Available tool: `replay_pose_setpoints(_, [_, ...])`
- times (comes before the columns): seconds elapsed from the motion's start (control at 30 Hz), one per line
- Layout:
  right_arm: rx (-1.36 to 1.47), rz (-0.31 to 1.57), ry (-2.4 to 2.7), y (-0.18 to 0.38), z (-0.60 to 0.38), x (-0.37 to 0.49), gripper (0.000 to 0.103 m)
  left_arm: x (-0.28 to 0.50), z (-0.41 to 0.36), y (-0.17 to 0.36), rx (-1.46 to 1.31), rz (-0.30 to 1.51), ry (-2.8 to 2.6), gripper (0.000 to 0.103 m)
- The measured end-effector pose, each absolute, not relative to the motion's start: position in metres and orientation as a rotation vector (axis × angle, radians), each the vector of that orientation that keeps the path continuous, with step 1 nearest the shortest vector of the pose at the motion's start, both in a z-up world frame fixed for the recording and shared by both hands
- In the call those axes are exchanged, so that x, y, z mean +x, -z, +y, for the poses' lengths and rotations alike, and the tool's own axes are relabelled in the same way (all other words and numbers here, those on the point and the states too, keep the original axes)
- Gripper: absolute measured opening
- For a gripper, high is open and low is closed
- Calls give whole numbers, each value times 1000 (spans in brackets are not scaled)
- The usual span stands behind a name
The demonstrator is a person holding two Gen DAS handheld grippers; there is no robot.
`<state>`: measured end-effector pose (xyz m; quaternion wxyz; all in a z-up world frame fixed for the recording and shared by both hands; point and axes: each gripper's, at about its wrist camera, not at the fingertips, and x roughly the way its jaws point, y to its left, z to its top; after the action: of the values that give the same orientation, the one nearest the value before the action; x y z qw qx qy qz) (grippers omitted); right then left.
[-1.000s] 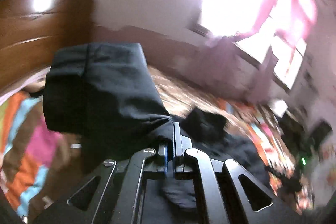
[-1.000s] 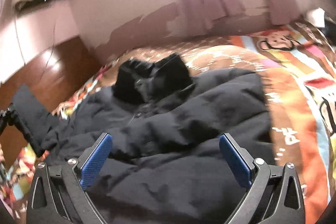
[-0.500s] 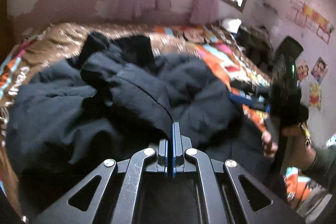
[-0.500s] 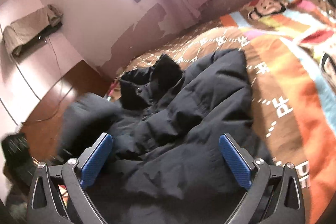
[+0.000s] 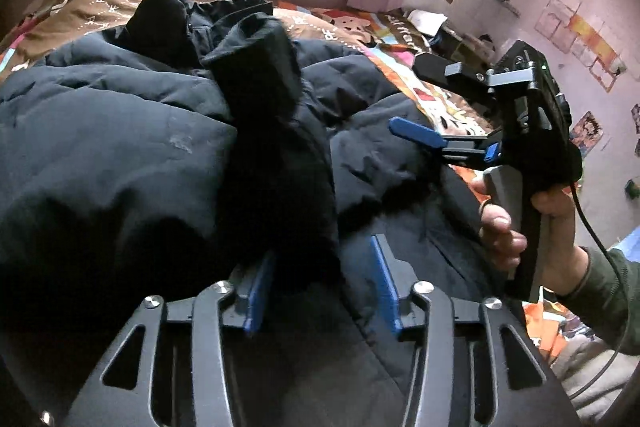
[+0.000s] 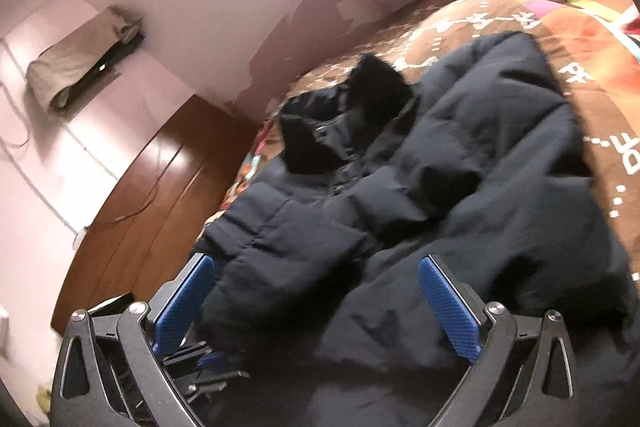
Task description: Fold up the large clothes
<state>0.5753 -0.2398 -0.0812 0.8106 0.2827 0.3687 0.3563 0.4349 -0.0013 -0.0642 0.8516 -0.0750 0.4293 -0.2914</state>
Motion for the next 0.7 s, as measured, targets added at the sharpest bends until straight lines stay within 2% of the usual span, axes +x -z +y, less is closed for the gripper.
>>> replay_pose_setpoints(0.23, [707,813,-845,86,-233,568,103,418,14,58,-181,870,577,55])
replay_pose_setpoints(0.37, [872,830,-886,96,-246,567,103,411,32,48,-205,817,497,63])
replay_pose_setpoints(0.53, [885,926,-775,114,-257,571,101,410,64,40,-273,756,338,64])
replay_pose_setpoints(0.57, [862,945,-749,116,-256,570,92,409,72,38,-282,742,298,64])
replay_pose_setpoints(0.6, [838,957,-729,117,-257,569,78,408,75,37,-285,733,277,64])
replay_pose_setpoints(0.63, [800,977,-700,117,-255,568,68,408,82,37,-291,722,245,64])
replay_pose_setpoints(0.67, [781,985,-687,117,-254,567,48,406,86,37,-292,718,229,64])
replay_pose_setpoints(0.7, [764,992,-672,117,-254,566,33,407,91,38,-292,715,196,64])
